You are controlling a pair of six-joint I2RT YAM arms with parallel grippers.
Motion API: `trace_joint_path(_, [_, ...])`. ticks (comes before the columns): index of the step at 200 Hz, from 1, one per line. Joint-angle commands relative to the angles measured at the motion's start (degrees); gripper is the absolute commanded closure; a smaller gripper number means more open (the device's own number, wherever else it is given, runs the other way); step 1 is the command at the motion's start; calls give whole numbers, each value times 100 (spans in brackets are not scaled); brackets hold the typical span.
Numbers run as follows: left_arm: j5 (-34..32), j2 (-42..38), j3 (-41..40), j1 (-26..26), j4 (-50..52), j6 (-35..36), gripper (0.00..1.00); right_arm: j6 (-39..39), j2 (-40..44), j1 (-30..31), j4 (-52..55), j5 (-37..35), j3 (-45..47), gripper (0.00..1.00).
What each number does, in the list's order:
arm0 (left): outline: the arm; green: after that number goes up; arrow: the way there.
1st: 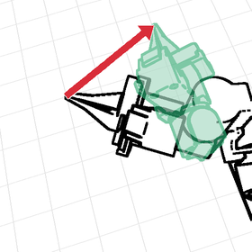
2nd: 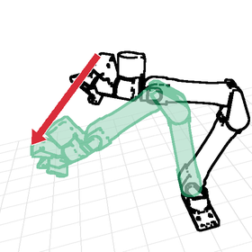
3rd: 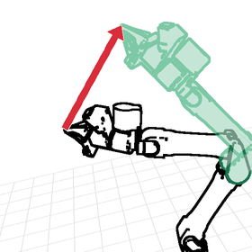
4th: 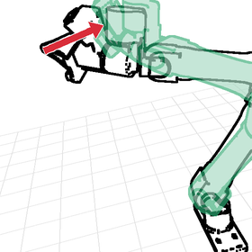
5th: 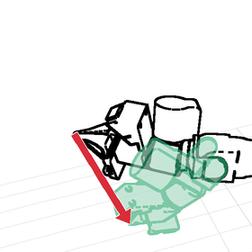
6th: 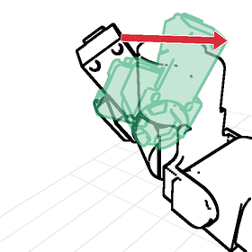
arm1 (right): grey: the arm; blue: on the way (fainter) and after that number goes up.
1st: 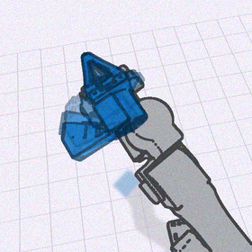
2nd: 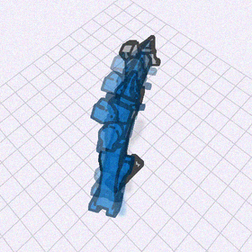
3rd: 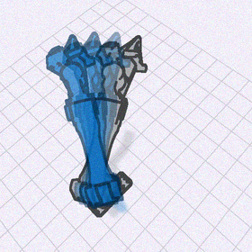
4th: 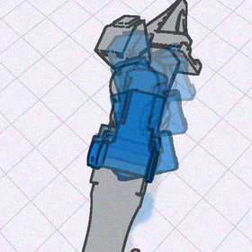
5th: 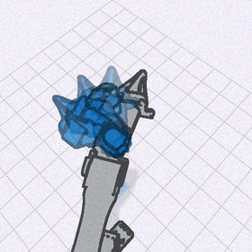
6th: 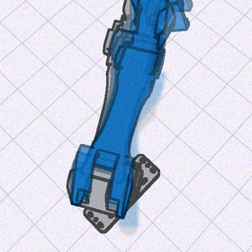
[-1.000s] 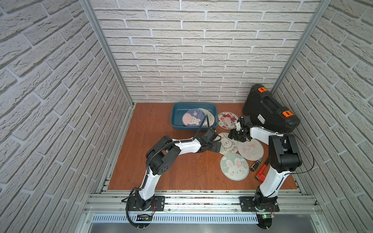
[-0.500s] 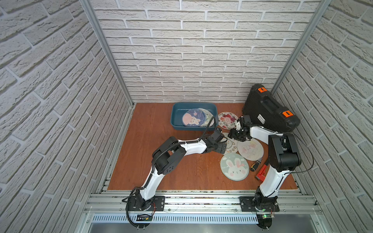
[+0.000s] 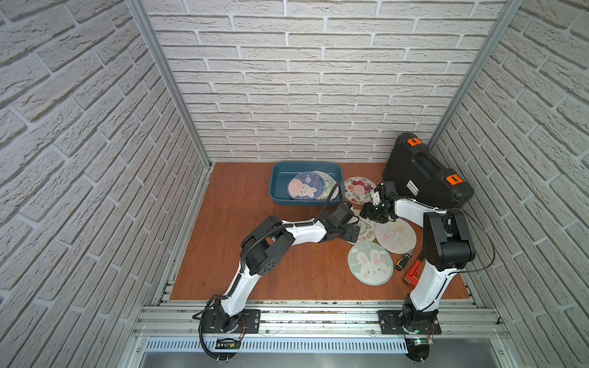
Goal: Put the coasters into the storage box
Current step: Pick up the coaster from the center of the board.
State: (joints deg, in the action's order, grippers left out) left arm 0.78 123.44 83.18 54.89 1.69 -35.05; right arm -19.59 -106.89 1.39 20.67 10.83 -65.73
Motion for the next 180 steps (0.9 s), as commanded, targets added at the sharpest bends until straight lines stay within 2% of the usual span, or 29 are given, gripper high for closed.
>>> trace_joint_path(1, [406, 242, -150, 30, -289, -61, 3, 43, -120, 7, 140, 124, 1, 41])
trace_joint_path(131, [490, 365, 6, 27, -635, -156, 5, 43, -141, 2, 52, 227, 43, 41])
trace_joint_path(154, [474, 383, 70, 27, -594, -137, 10, 43, -152, 2, 52, 229, 34, 41])
trace_joint_path(180, [449, 400, 121, 33, -514, -115, 24, 43, -156, 9, 52, 244, 26, 41])
